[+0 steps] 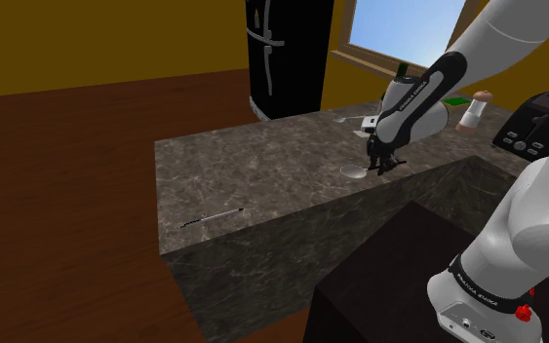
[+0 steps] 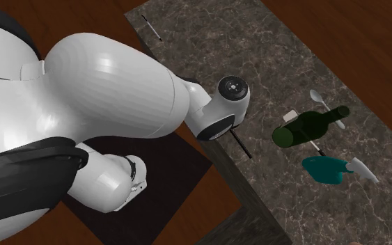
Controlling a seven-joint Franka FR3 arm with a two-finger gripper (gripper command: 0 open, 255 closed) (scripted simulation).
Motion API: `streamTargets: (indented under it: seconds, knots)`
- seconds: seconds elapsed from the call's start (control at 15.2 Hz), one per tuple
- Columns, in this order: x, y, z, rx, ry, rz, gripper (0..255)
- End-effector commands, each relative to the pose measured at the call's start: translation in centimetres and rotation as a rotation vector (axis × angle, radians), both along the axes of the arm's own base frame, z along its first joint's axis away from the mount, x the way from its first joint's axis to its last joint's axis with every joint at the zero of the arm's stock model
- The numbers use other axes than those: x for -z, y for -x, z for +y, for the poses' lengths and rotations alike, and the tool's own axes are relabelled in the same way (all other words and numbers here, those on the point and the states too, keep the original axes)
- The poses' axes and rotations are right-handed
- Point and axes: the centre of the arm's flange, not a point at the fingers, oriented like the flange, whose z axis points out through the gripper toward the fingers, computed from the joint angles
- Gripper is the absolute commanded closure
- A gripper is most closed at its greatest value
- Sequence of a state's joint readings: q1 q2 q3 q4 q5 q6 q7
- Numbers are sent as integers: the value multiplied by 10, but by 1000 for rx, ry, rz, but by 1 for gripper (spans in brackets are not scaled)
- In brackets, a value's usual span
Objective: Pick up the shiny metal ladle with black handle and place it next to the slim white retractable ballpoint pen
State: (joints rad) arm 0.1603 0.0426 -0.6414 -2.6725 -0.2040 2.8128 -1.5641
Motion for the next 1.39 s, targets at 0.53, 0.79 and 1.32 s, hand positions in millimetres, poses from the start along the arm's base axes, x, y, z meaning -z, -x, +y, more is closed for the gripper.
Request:
streamTargets:
  seconds: [0.53, 0.79, 1.32]
  knots:
    - [-5, 0, 0, -1, 1, -1, 255]
    - [-26, 0, 0, -1, 1, -1, 255]
    - [-68, 0, 0, -1, 1, -1, 255]
